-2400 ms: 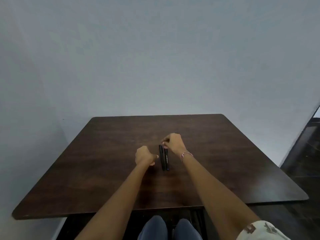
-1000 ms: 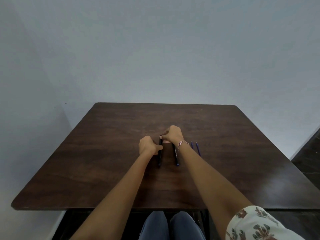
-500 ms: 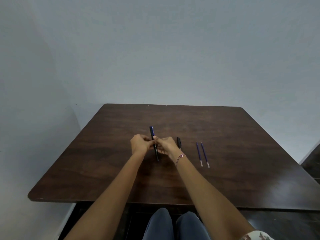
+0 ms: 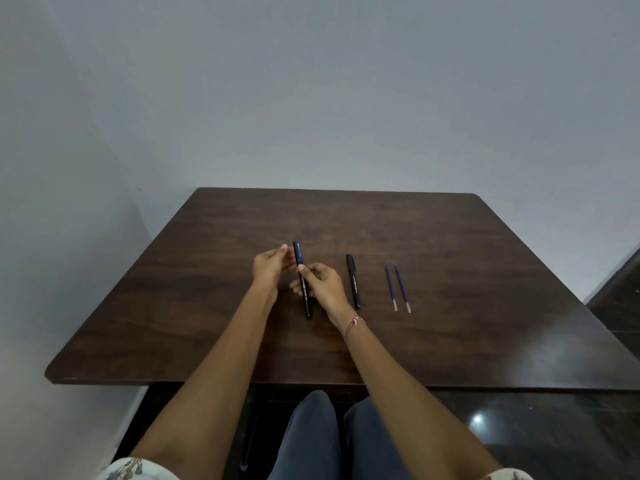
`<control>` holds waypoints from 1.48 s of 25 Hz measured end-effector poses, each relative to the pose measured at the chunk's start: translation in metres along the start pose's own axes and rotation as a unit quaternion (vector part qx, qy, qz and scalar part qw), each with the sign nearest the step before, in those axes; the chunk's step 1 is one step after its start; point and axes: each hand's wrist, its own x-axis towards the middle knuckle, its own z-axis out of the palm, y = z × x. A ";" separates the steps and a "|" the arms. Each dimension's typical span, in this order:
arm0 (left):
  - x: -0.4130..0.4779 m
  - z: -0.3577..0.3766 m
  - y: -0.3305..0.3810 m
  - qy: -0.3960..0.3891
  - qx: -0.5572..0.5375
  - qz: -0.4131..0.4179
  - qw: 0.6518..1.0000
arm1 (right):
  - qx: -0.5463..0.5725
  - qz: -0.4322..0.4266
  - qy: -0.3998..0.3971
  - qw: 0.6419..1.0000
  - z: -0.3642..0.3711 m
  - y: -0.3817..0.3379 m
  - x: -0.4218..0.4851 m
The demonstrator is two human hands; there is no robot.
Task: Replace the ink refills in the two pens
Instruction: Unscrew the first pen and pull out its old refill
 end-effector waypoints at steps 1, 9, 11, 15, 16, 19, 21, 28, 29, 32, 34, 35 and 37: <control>-0.003 0.002 -0.002 -0.037 -0.017 -0.023 0.999 | -0.005 -0.013 0.002 1.000 0.000 0.002 -0.002; -0.003 0.004 -0.003 -0.198 -0.044 -0.047 0.978 | -0.107 -0.070 0.020 0.992 0.003 0.004 -0.005; 0.002 0.002 0.001 -0.191 -0.042 -0.029 0.980 | -0.116 -0.071 0.002 0.991 0.002 0.006 -0.005; 0.001 0.008 0.007 -0.166 -0.078 -0.045 0.982 | -0.123 -0.076 -0.006 0.989 0.001 0.007 -0.006; 0.000 0.011 0.007 -0.152 -0.091 -0.053 0.983 | -0.126 -0.075 -0.004 0.989 0.001 0.007 -0.006; -0.002 0.021 0.005 -0.144 -0.118 -0.062 0.980 | -0.134 -0.073 -0.002 0.988 0.001 0.009 -0.006; -0.003 0.024 0.003 -0.149 -0.123 -0.055 0.980 | -0.137 -0.073 -0.002 0.988 0.002 0.009 -0.006; -0.002 0.029 0.004 -0.143 -0.112 -0.009 0.983 | -0.132 -0.070 -0.007 0.989 0.001 0.009 -0.006; -0.003 0.030 0.004 -0.136 -0.107 0.004 0.985 | -0.122 -0.071 -0.003 0.990 0.000 0.009 -0.006; -0.003 0.026 0.008 -0.117 -0.057 0.036 0.991 | -0.106 -0.091 0.029 0.990 -0.003 0.010 -0.005; 0.002 0.021 0.017 -0.114 -0.022 0.044 0.992 | -0.131 -0.112 0.064 0.983 -0.005 0.013 -0.002; 0.007 0.018 0.023 -0.104 -0.011 0.047 0.993 | -0.142 -0.114 0.078 0.980 -0.005 0.014 -0.001; 0.016 0.015 0.036 -0.068 -0.005 0.056 0.996 | -0.150 -0.104 0.092 0.979 -0.003 0.016 0.000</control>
